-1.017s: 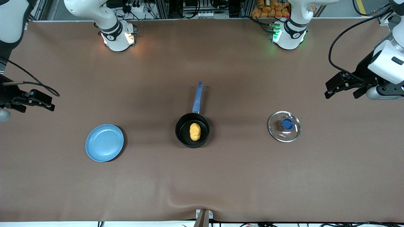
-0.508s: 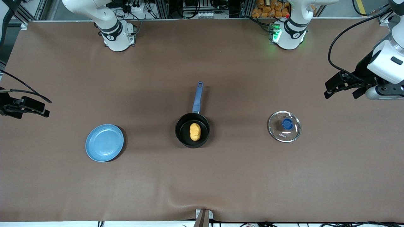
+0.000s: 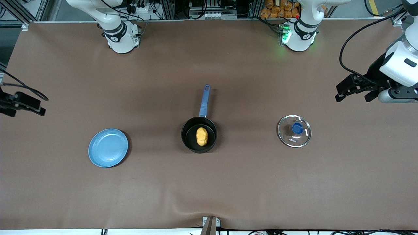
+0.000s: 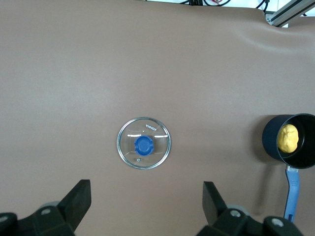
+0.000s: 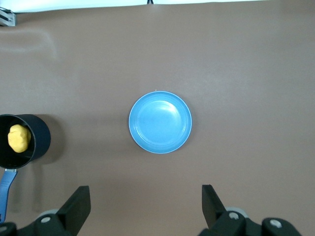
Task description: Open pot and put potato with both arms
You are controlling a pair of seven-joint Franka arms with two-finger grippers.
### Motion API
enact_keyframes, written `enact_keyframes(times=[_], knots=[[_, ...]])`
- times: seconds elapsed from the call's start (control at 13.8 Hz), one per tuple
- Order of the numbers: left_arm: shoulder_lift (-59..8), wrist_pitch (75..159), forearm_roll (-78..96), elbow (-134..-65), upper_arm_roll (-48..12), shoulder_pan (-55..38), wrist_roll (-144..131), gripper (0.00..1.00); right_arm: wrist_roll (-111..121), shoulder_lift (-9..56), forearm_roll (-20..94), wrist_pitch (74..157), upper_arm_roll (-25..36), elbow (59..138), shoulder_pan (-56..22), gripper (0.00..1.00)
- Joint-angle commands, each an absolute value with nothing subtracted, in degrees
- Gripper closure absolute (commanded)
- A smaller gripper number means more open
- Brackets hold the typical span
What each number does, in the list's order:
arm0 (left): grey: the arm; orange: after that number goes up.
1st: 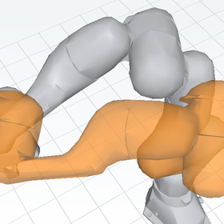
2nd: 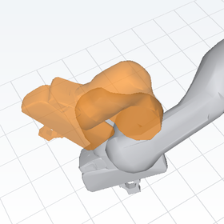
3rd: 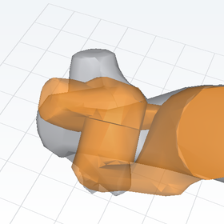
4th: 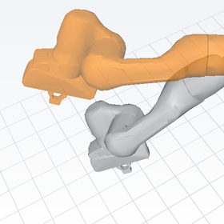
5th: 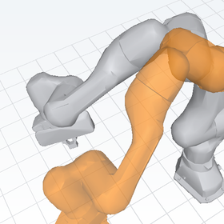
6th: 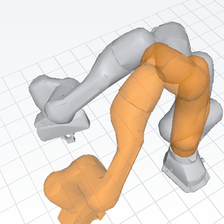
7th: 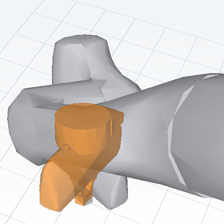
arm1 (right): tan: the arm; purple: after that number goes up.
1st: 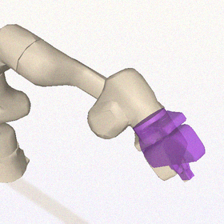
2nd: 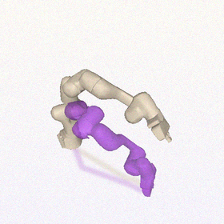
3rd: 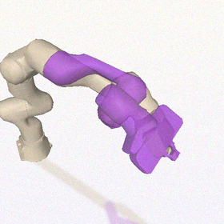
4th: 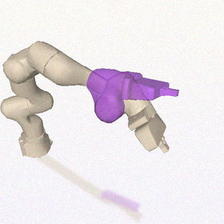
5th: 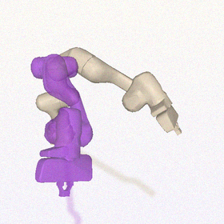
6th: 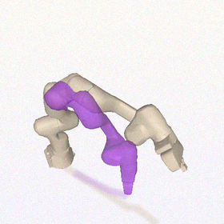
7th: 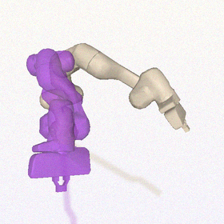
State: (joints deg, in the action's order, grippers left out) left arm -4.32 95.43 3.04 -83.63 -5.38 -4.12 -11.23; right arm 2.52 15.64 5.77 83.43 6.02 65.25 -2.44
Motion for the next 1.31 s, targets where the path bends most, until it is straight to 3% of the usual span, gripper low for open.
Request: enact_keyframes(times=[0.0, 0.51, 1.23], knots=[[-3.25, 95.45, 1.58, -84.37, -6.06, -3.69, -11.95, 0.00, 1.41, 9.51, 4.39, 83.93, 3.87, 71.78, -0.53, 0.00], [-3.34, 95.54, 1.58, -84.37, -6.06, -3.78, -11.95, 0.00, 1.49, -2.10, 3.52, 95.35, 2.11, 89.89, 1.41, 0.00], [-3.43, 95.54, 1.58, -84.29, -5.98, -3.78, -11.95, 0.00, 1.58, -2.64, 1.77, 96.07, 2.29, 91.58, 0.88, 0.00]])
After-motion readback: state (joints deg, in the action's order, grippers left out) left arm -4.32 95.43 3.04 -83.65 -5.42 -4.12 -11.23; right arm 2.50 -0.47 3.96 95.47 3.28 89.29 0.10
